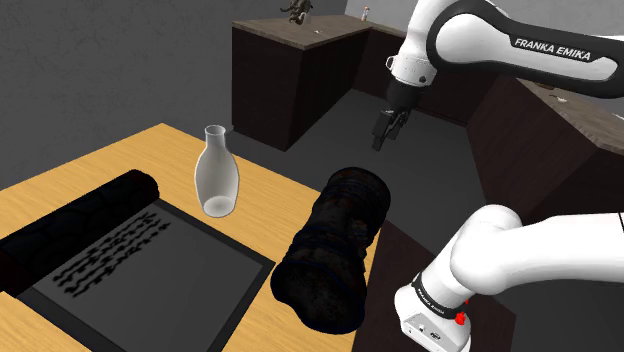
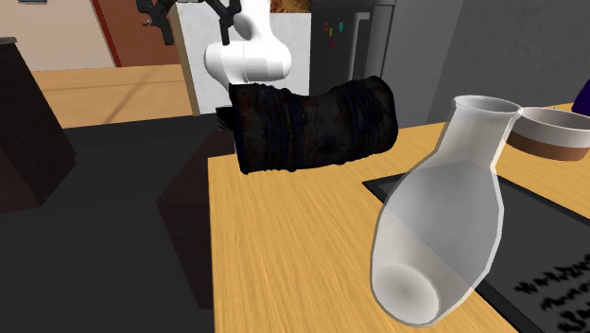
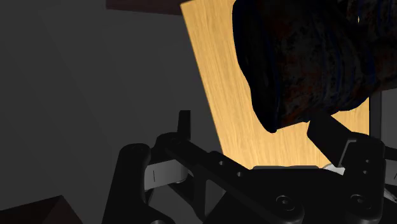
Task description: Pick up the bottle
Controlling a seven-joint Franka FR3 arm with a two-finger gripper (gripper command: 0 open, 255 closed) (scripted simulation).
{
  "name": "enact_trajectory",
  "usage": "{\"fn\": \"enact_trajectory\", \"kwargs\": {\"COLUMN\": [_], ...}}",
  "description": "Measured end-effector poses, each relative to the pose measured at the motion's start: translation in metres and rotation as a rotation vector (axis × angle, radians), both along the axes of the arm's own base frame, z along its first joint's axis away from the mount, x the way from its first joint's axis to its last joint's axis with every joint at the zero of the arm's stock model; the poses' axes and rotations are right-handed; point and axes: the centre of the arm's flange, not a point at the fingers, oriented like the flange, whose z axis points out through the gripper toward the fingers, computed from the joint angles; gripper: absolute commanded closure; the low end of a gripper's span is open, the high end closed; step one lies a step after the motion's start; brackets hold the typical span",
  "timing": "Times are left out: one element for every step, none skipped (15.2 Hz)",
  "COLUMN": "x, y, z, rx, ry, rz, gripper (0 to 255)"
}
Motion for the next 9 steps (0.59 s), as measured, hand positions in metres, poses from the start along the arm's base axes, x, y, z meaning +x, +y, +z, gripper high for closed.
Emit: {"fn": "enact_trajectory", "kwargs": {"x": [0.000, 0.004, 0.009, 0.017, 0.024, 0.030, 0.037, 0.043, 0.055], "y": [0.000, 0.005, 0.013, 0.022, 0.032, 0.040, 0.051, 0.059, 0.071], "z": [0.000, 0.000, 0.000, -0.001, -0.001, -0.003, -0.003, -0.005, -0.003], "rx": [0.000, 0.000, 0.000, 0.000, 0.000, 0.000, 0.000, 0.000, 0.000], "ry": [0.000, -0.001, -0.003, -0.005, -0.008, -0.010, -0.013, -0.015, -0.018], "rz": [0.000, 0.001, 0.002, 0.003, 0.005, 0.006, 0.007, 0.008, 0.010], "gripper": [0, 0, 0, 0, 0, 0, 0, 0, 0]}}
